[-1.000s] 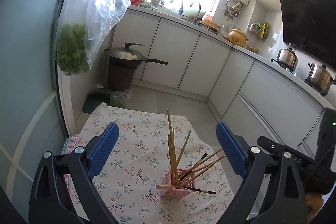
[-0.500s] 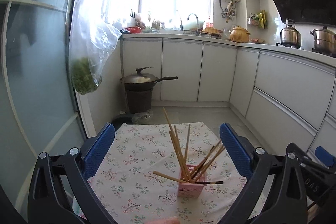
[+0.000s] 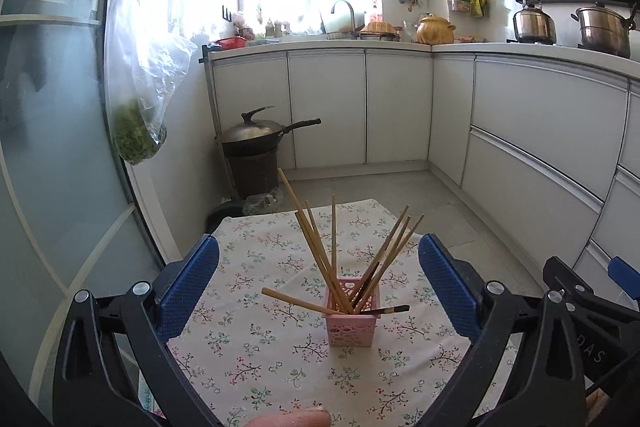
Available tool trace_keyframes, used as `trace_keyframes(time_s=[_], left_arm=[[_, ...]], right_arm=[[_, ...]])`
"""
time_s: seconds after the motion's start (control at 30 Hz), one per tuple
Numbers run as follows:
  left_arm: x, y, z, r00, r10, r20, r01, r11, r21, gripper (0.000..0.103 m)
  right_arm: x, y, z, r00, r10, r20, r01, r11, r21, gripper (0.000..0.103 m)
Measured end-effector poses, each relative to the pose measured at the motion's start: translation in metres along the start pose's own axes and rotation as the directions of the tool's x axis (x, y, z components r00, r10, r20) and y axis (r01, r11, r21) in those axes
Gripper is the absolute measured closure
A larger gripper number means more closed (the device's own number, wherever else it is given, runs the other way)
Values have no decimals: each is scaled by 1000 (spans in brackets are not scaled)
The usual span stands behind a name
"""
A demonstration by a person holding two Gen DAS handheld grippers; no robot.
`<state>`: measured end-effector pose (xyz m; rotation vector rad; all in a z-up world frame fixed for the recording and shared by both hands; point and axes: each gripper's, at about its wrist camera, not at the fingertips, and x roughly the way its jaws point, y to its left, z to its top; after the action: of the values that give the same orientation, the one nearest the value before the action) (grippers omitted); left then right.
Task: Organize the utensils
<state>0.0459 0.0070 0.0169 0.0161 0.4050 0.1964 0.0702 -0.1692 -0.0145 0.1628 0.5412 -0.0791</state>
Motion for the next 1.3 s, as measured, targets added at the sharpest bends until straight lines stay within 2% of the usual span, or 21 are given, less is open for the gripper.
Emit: trace_keyframes(time_s=[0.4,1.3], left_arm=[[16,-1,-3,999,-20,-50,20,1000,0,7],[26,1,-7,996,-9,-92,8,1000,-3,7]], right_arm=[[10,-3,-6,999,-3,-32,3,1000,6,7],[16,-3,-9,998,12,-60,-12,1000,13,7]])
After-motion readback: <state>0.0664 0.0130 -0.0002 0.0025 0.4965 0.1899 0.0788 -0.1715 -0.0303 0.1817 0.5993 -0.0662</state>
